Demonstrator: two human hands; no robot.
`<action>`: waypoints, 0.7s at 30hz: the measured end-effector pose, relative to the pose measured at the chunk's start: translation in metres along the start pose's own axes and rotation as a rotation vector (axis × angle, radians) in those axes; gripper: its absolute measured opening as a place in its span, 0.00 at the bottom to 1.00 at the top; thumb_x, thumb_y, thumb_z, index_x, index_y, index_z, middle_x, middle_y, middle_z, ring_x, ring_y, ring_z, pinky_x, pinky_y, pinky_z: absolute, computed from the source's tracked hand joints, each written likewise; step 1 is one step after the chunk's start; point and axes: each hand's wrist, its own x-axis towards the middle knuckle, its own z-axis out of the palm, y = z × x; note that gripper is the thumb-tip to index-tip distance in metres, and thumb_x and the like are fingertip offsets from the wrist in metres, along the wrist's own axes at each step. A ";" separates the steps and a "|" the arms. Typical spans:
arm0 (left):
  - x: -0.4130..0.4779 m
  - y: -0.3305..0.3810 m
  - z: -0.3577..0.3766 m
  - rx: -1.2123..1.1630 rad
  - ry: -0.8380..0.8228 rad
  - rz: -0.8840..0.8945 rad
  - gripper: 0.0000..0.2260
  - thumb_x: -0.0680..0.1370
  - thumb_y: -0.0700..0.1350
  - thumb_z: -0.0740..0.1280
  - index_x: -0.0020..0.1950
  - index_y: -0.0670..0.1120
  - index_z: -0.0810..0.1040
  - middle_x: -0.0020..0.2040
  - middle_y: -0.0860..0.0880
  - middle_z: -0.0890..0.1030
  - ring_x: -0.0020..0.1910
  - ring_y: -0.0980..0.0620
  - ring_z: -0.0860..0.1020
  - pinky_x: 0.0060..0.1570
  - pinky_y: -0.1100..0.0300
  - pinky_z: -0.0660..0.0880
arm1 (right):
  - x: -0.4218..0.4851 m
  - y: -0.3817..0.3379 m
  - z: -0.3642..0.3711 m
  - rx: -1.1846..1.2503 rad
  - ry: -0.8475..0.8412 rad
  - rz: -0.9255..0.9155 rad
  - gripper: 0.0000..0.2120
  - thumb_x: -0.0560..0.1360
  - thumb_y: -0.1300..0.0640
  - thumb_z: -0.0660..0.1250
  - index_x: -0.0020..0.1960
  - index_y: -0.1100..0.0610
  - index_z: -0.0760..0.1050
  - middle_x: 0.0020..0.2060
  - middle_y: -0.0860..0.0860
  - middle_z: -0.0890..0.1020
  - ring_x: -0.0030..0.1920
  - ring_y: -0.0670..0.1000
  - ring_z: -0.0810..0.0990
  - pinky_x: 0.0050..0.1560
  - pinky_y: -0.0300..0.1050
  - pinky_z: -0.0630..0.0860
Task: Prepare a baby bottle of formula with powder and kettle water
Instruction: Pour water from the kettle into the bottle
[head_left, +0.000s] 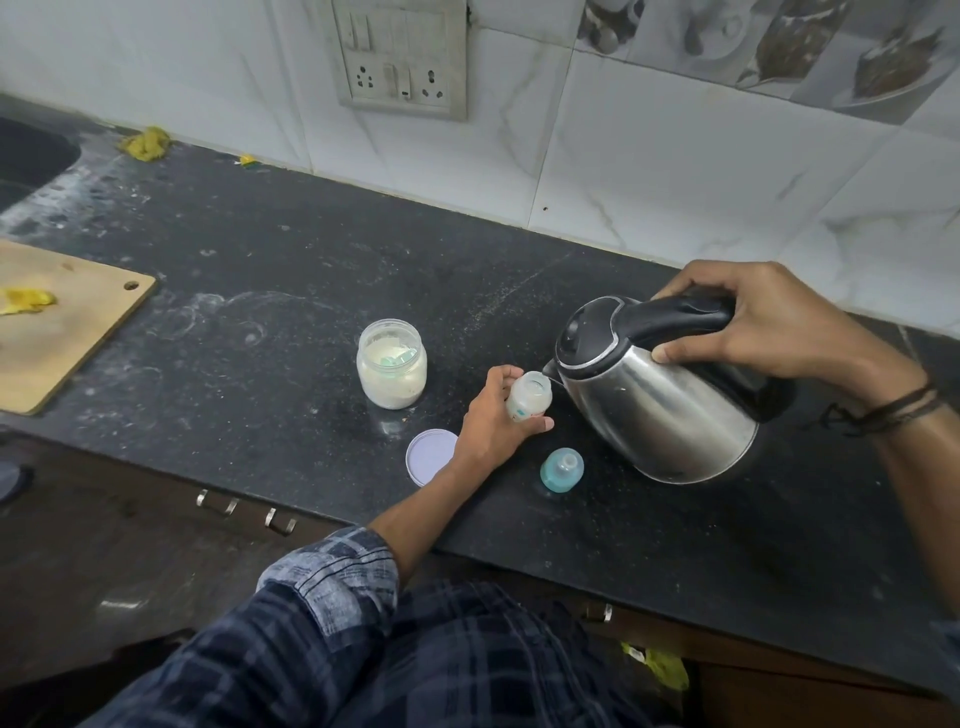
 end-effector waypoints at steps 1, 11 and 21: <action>0.000 0.000 0.000 -0.010 -0.006 -0.002 0.33 0.67 0.49 0.82 0.66 0.54 0.69 0.61 0.55 0.80 0.60 0.54 0.79 0.65 0.49 0.74 | -0.002 0.005 0.002 0.031 0.019 0.010 0.18 0.64 0.51 0.84 0.50 0.44 0.82 0.43 0.42 0.86 0.47 0.47 0.85 0.56 0.56 0.80; -0.007 -0.001 -0.006 -0.025 -0.044 0.031 0.29 0.72 0.51 0.79 0.69 0.56 0.71 0.63 0.59 0.80 0.62 0.58 0.77 0.65 0.57 0.73 | -0.040 0.058 0.033 0.411 0.431 0.146 0.19 0.63 0.60 0.84 0.52 0.54 0.83 0.41 0.42 0.87 0.34 0.38 0.81 0.32 0.28 0.72; -0.008 0.000 -0.005 0.012 -0.029 0.065 0.25 0.73 0.50 0.78 0.66 0.55 0.73 0.60 0.59 0.81 0.61 0.57 0.79 0.65 0.51 0.75 | -0.080 0.078 0.077 0.503 0.853 0.233 0.18 0.66 0.57 0.84 0.53 0.50 0.81 0.47 0.52 0.86 0.37 0.46 0.80 0.36 0.39 0.76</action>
